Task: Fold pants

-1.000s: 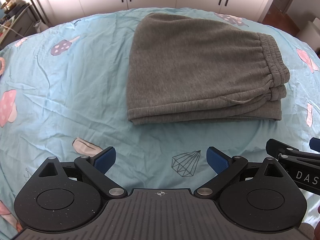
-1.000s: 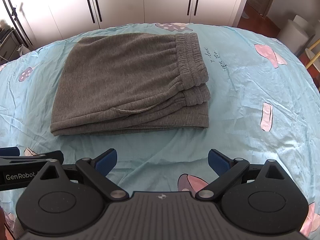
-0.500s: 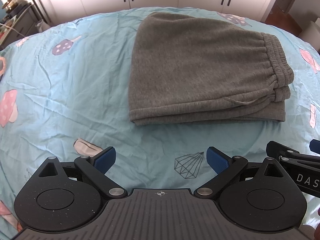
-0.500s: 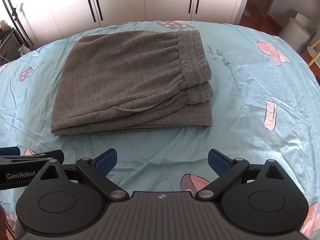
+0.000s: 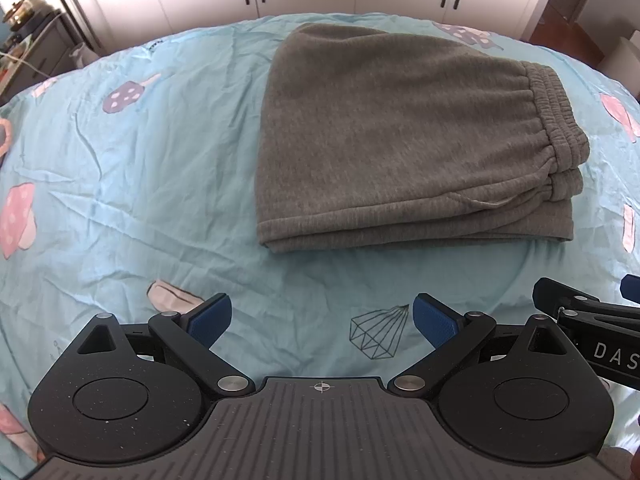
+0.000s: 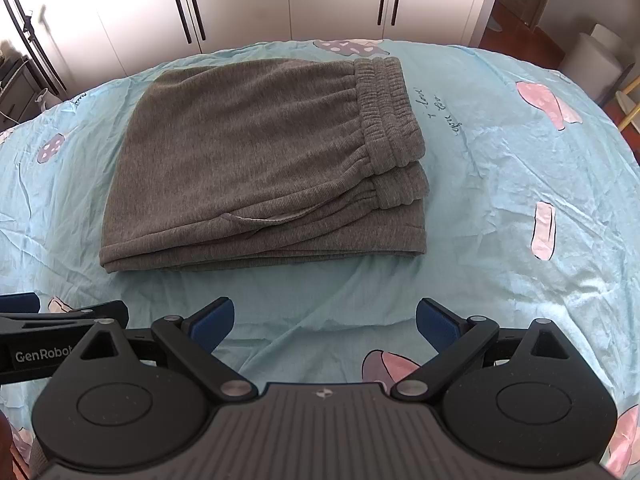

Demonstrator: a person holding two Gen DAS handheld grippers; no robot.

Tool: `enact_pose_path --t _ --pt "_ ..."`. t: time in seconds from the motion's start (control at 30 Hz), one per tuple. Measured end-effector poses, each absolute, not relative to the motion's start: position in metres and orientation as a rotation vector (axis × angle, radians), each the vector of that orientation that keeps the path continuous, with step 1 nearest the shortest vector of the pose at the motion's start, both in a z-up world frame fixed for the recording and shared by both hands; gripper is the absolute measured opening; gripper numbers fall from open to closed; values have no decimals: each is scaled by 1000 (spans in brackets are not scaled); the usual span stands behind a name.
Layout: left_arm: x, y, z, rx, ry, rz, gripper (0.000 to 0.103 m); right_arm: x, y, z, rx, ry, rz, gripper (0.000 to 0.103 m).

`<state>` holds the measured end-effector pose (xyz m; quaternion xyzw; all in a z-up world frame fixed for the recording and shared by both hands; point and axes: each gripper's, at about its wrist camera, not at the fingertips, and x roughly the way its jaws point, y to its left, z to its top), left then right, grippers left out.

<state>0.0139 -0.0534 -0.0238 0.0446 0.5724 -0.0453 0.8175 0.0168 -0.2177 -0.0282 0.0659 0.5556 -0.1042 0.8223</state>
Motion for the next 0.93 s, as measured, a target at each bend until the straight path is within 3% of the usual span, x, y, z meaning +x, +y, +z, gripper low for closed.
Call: enact_pose_path --t 0.93 --pt "9 -53 -22 87 1219 -106 100 12 -214 -25 131 1173 -231 98"
